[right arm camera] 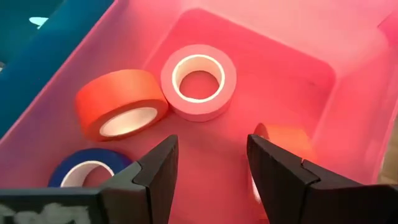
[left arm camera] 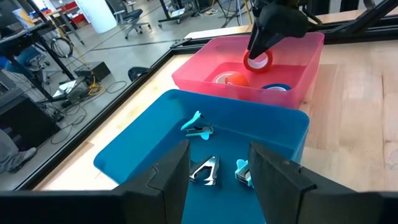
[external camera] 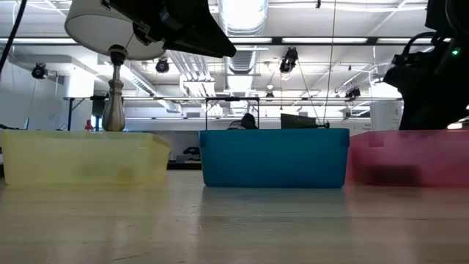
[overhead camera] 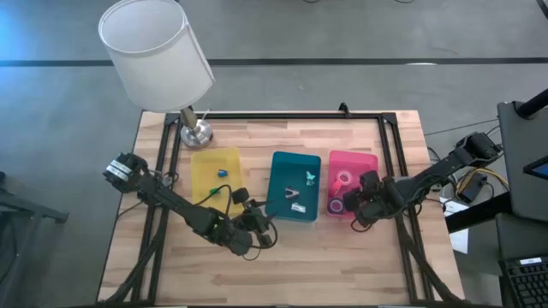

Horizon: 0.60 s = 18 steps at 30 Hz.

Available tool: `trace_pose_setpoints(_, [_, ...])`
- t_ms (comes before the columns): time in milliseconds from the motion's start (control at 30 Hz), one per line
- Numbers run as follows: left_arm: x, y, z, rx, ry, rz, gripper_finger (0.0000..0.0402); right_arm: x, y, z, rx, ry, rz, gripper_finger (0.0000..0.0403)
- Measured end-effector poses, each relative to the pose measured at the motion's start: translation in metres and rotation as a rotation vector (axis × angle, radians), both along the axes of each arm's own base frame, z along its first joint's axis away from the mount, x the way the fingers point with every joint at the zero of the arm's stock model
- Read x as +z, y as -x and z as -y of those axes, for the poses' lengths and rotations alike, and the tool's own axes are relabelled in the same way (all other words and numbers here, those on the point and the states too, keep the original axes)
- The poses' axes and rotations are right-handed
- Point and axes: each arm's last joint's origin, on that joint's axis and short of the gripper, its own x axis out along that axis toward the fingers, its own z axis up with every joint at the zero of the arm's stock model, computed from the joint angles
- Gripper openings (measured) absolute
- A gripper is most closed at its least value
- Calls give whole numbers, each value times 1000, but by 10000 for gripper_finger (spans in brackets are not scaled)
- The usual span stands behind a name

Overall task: Pick and place Stapler, Stapler remover, tape
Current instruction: Put the red tape into the pink bin, then return to Home Position

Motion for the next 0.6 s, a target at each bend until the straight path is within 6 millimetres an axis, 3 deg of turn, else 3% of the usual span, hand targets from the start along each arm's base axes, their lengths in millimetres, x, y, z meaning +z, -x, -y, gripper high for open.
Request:
trace_pose_setpoints(367, [0, 0, 0, 0, 1, 1, 165, 3, -6, -3, 35, -18, 39, 187])
trace_pose_setpoints(600, [0, 0, 1, -20, 7, -8, 163, 22, -19, -9, 109, -12, 90, 185])
